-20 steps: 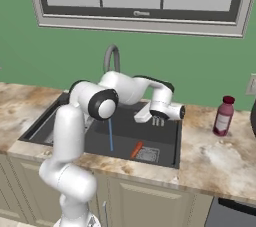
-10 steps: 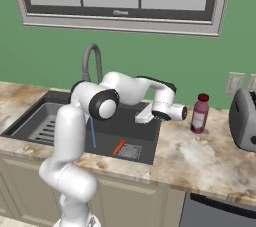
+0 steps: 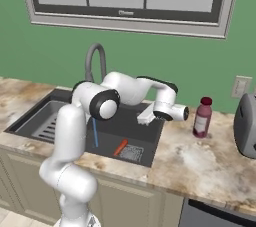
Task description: Turn on the sink faucet. Then move the carrot from the counter to the sink. Turn off the sink. Move the vegetable from the sink to the pot next to the stove. Finally move the pot to the rear right burner.
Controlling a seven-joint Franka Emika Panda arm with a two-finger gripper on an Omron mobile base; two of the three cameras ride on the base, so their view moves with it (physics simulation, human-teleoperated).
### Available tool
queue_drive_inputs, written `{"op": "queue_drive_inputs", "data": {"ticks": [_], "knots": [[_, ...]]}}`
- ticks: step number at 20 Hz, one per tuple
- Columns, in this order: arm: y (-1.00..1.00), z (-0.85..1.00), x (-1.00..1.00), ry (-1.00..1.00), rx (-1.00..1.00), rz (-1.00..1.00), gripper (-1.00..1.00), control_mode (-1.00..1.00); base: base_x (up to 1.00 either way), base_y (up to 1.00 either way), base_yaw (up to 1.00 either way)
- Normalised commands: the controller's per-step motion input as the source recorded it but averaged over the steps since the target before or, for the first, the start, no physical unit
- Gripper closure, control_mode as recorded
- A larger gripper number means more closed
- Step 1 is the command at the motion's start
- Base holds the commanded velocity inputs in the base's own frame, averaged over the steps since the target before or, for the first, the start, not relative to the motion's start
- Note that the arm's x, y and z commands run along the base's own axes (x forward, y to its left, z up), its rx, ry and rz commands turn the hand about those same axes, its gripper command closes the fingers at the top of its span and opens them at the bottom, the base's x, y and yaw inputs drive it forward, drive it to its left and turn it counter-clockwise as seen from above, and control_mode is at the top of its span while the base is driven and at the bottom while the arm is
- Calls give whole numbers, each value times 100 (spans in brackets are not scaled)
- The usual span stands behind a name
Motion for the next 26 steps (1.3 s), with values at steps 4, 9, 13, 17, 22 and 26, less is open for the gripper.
{"op": "queue_drive_inputs", "data": {"ticks": [4,9,13,17,22,26], "knots": [[0,0,0,0,0,0,-100,100,6,-25,14],[3,0,13,0,0,1,-100,-100,0,0,0],[3,-1,55,0,4,0,-100,-100,0,0,0],[18,0,57,0,3,0,-100,-100,0,0,0],[51,-1,21,0,0,0,-100,-100,0,0,0],[18,-1,-9,0,0,1,-100,-100,0,0,0]]}}
